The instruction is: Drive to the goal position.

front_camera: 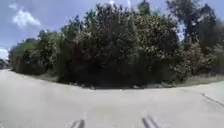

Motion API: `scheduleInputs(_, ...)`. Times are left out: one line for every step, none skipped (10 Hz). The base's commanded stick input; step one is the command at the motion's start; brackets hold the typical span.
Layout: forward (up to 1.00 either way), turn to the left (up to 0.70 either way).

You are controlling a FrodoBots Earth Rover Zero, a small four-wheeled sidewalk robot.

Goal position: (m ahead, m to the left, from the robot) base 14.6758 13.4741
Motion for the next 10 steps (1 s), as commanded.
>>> scheduleInputs(0.5, 0.5)
scheduleInputs(0.5, 0.5)
scheduleInputs(0.5, 0.5)
scheduleInputs(0.5, 0.5)
scheduleInputs(0.5, 0.5)
scheduleInputs(0.5, 0.5)
scheduleInputs(0.5, 0.5)
scheduleInputs(0.5, 0.5)
scheduleInputs(0.5, 0.5)
scheduleInputs(0.5, 0.5)
